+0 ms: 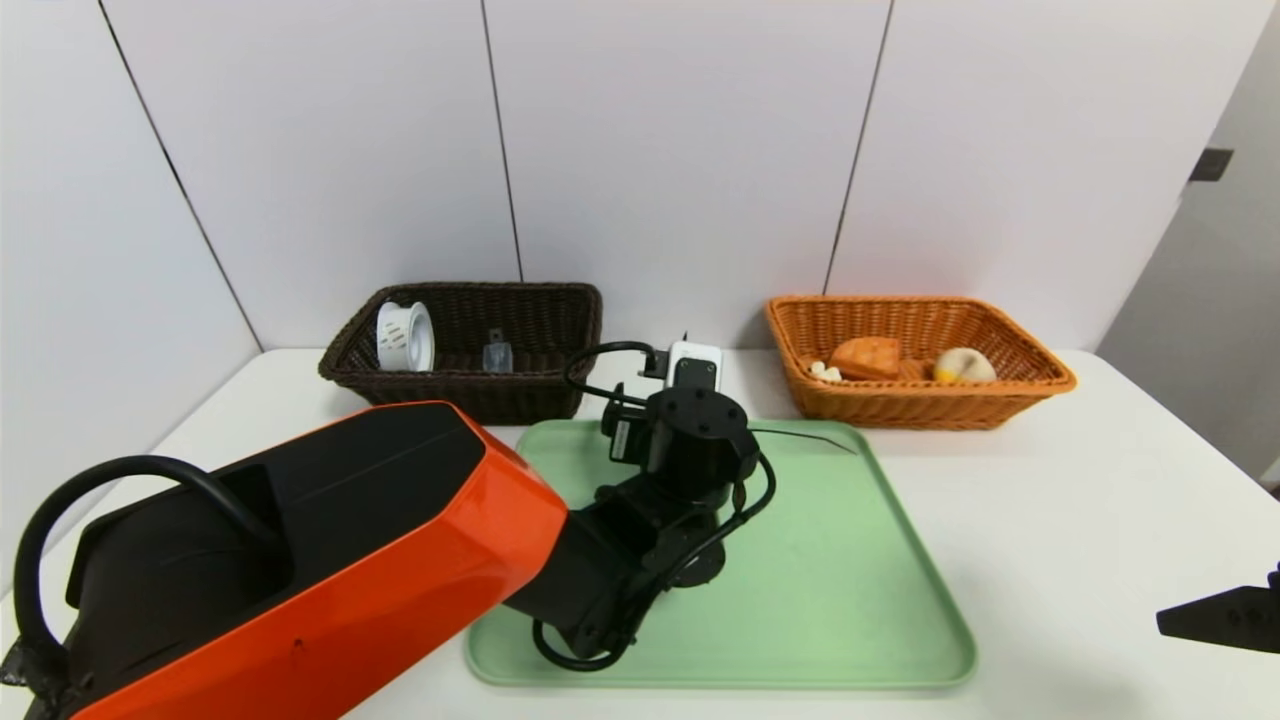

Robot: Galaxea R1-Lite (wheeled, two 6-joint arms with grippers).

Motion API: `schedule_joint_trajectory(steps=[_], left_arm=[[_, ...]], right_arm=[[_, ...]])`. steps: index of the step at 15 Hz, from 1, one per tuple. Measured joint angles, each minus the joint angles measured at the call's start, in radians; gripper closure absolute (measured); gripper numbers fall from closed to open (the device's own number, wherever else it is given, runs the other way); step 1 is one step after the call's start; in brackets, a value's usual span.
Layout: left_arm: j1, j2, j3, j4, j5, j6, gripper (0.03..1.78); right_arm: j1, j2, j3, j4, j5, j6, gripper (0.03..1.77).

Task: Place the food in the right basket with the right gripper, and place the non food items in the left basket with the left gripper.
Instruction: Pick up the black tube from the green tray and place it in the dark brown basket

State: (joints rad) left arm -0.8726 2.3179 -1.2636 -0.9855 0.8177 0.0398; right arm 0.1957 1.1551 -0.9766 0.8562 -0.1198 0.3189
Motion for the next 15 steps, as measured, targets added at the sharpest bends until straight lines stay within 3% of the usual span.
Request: schedule_joint_trajectory(steps=[3,9,15], left_arm=[[0.009,0.013,-0.009,-0.001,0.000,0.001,0.12],[0.013,0.019,-0.014,0.001,-0.002,0.003,0.12],[0.014,0.030,-0.048,0.002,-0.002,0.014,0.12]], right_arm=[[0.001,0.006,0.033,-0.121,0.002,-0.013,0.10],[0.000,0.004,0.175,-0.547,0.006,-0.082,0.10],[0.002,-0.017,0.197,-0.561,0.012,-0.089,0.10]])
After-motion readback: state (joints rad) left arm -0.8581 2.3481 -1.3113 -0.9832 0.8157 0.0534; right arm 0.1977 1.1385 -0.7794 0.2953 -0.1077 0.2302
